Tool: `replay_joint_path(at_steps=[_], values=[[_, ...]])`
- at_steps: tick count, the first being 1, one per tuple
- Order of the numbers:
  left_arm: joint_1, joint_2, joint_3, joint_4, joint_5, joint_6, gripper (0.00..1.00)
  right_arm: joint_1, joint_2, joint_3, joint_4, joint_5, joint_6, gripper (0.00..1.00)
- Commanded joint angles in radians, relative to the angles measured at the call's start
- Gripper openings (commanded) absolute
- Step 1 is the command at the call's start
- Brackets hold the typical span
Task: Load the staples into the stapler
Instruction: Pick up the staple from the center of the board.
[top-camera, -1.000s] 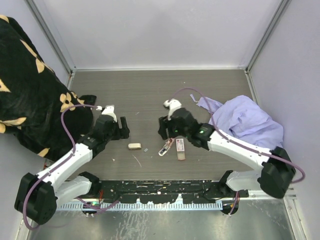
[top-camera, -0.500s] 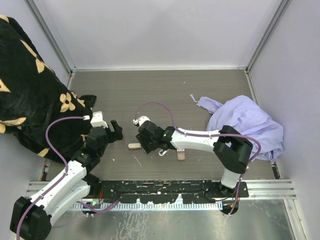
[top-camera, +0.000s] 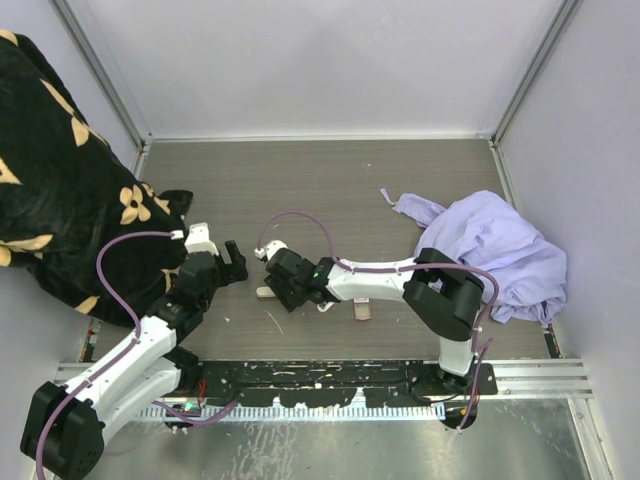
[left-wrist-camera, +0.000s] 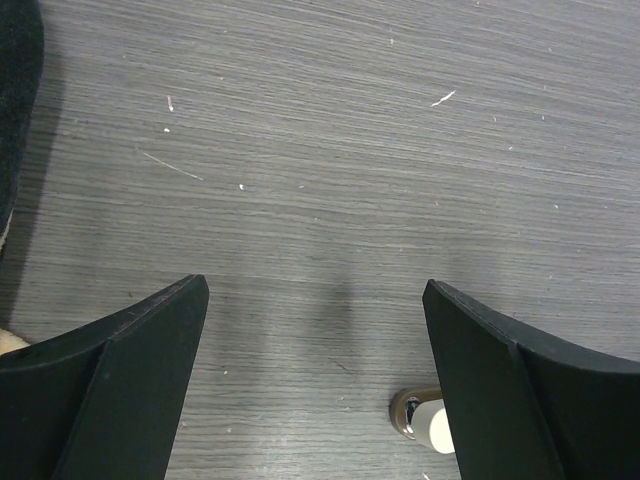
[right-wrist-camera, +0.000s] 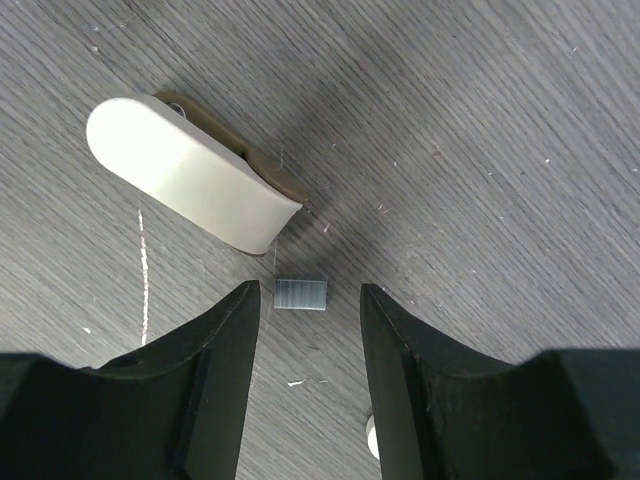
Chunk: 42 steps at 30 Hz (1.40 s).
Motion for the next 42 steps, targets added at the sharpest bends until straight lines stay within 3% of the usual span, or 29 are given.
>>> replay_joint_path(at_steps=[1,22,28,36,42], values=[[0.005,0.005,0.025,0.066,-0.009,0.002,0.92,0.008,0.005,0.044,0.043,0.014,-0.011,0.50],[0.005,0.009,0.028,0.066,-0.011,0.002,0.93,0.015,0.039,0.040,0.047,0.026,0.004,0.35],[0.004,0.009,0.028,0.065,-0.013,0.002,0.93,0.019,0.031,0.039,0.047,0.021,0.011,0.27],[0.005,0.010,0.028,0.065,-0.015,0.002,0.93,0.018,-0.061,0.032,0.004,0.133,0.029,0.21],[0.004,0.017,0.028,0.068,-0.014,0.003,0.93,-0.005,-0.170,-0.019,-0.017,0.093,0.007,0.21]])
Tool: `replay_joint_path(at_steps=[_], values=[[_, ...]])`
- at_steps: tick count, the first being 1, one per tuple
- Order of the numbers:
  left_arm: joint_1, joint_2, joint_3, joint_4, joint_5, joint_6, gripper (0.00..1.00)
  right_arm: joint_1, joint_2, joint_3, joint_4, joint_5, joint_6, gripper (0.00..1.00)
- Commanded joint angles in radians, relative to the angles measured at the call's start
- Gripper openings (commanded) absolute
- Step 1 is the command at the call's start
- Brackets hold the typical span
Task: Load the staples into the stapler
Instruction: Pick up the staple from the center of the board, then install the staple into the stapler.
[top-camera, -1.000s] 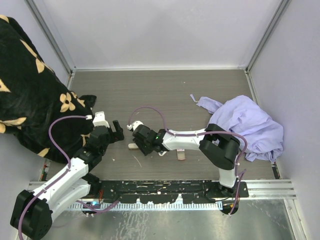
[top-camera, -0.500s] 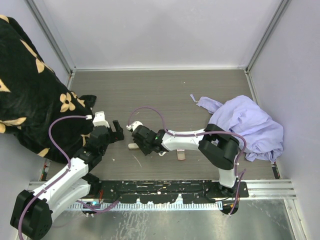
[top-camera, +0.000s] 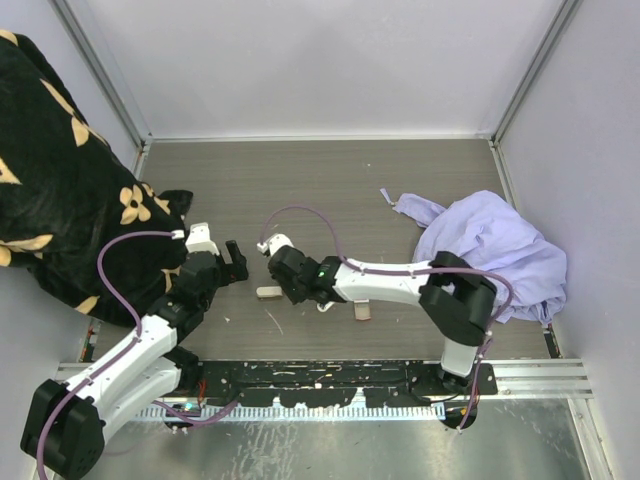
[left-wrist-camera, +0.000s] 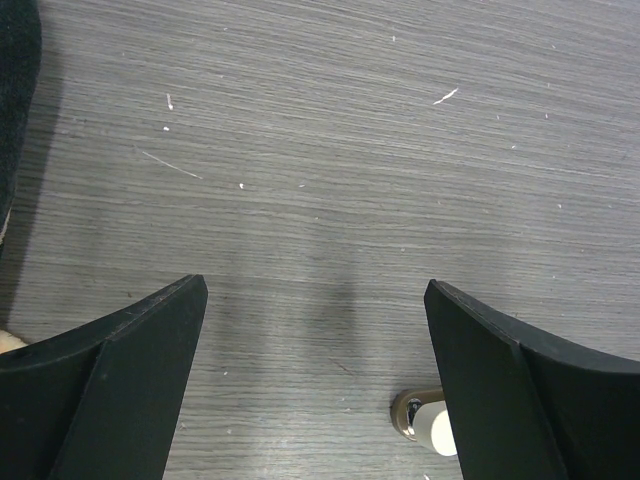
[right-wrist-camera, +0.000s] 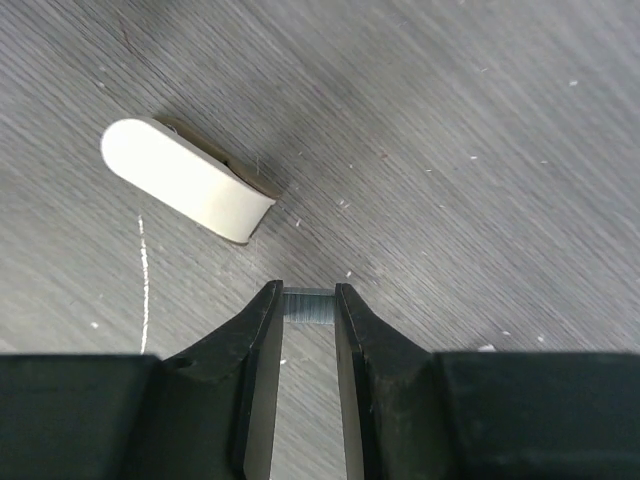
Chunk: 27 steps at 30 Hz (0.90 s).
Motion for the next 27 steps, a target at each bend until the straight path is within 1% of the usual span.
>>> replay_joint_path(at_steps=[1,5,6,9,20,27], values=[[0.004,0.004,0.028,0.060,-0.013,0.001,0.94,-0.021,-0.147,-0.033,0.004,0.001,-0.011,0.21],[0.005,-0.002,0.024,0.062,-0.013,0.002,0.93,-0.060,-0.209,-0.090,0.004,-0.020,-0.034,0.21],[0.004,-0.004,0.022,0.063,-0.014,0.003,0.94,-0.068,-0.218,-0.106,0.004,-0.055,-0.040,0.21],[0.005,-0.013,0.016,0.065,-0.017,0.005,0.94,-0.084,-0.241,-0.132,0.006,-0.079,-0.054,0.20],[0.005,0.014,0.014,0.084,-0.013,0.008,0.94,-0.086,-0.290,-0.212,0.019,-0.113,-0.048,0.20],[0.005,0.033,0.017,0.093,-0.008,0.008,0.94,-0.087,-0.312,-0.249,0.015,-0.102,-0.048,0.20]])
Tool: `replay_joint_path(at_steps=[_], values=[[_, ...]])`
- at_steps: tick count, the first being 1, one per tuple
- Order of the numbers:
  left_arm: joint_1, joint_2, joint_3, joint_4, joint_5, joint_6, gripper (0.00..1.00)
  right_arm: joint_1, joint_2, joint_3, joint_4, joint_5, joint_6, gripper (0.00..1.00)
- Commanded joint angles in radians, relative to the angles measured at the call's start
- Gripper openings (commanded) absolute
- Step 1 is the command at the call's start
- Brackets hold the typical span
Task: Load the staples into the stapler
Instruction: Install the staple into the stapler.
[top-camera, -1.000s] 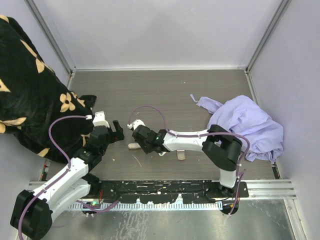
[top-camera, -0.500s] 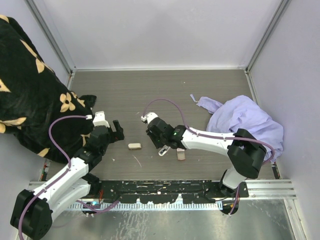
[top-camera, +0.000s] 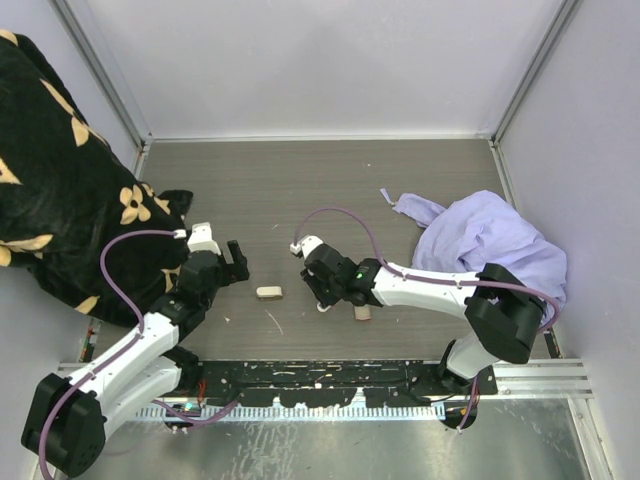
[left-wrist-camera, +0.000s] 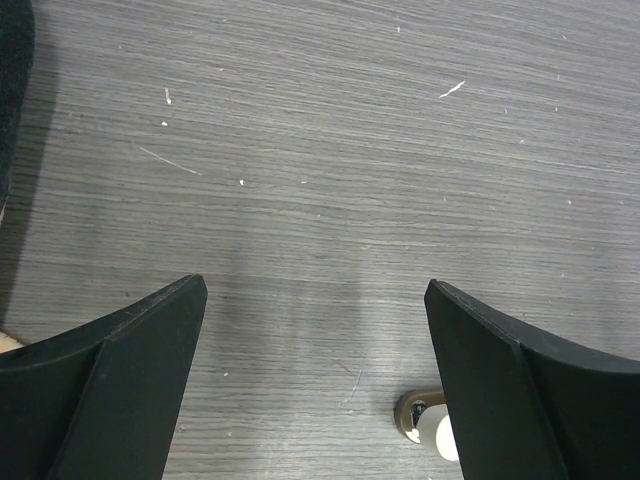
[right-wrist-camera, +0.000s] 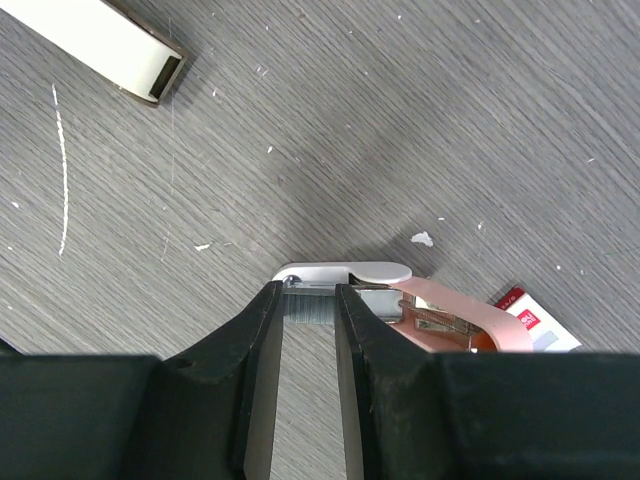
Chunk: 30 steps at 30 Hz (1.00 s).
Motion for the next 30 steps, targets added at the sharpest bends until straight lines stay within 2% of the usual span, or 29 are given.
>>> replay_joint_path(at_steps=[1,30], values=[[0.005,0.003,0.017,0.078,-0.008,0.004,0.94,0.004,-0.043,-0.008,0.026,0.002,-0.003,0.20],[0.004,0.018,0.018,0.086,-0.002,0.005,0.95,0.004,-0.009,-0.038,0.050,-0.031,-0.054,0.20]])
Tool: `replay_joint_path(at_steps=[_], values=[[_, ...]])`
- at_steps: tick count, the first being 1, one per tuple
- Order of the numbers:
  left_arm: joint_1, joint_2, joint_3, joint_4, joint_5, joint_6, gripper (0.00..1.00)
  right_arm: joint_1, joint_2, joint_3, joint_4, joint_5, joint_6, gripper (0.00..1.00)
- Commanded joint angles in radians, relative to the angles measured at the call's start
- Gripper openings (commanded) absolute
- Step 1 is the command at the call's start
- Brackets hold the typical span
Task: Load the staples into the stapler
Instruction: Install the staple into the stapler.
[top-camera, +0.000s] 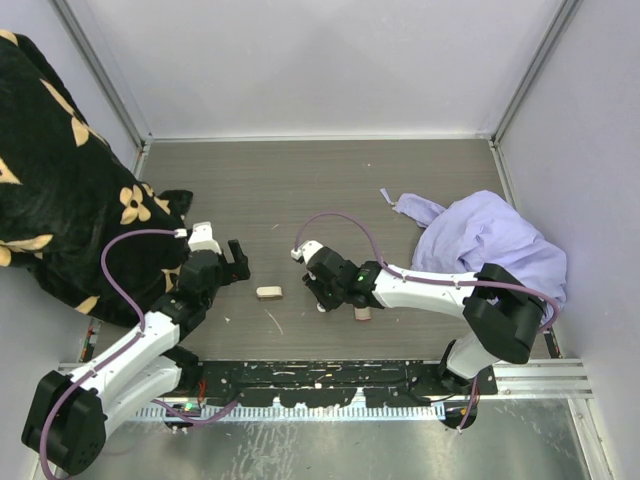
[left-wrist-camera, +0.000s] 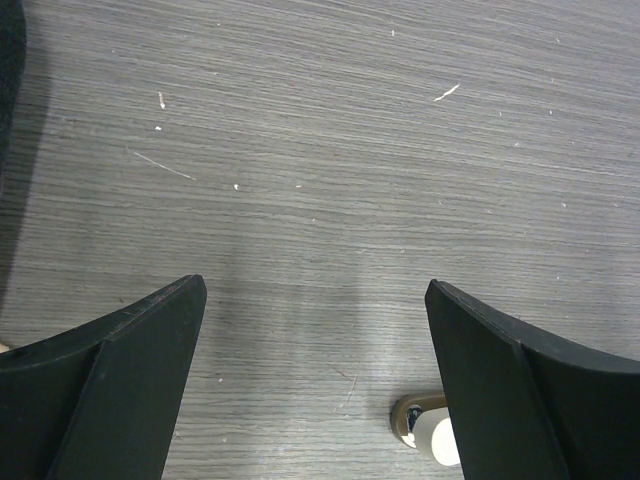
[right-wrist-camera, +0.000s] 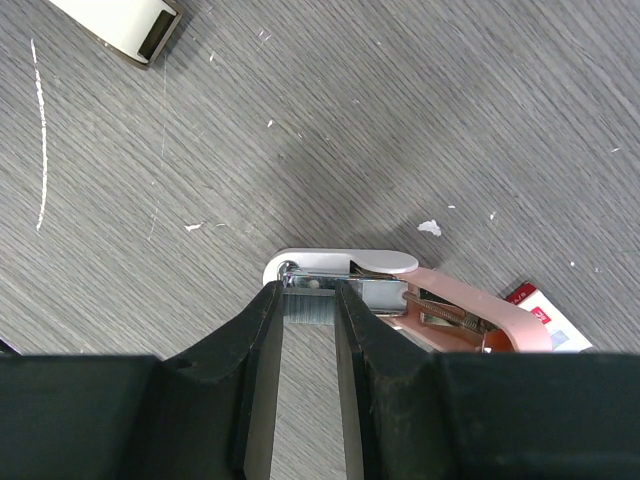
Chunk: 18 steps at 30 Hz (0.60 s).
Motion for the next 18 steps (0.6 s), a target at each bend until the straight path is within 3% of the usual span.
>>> replay_joint_path(at_steps=[1,18], values=[[0.005,0.002,0.017,0.065,-0.007,0.005,0.95,0.004,-0.003,0.003,0.035,-0.004,-0.021,0.20],[0.005,0.004,0.019,0.067,-0.005,0.005,0.95,0.004,0.026,0.005,0.044,0.021,-0.028,0.20]])
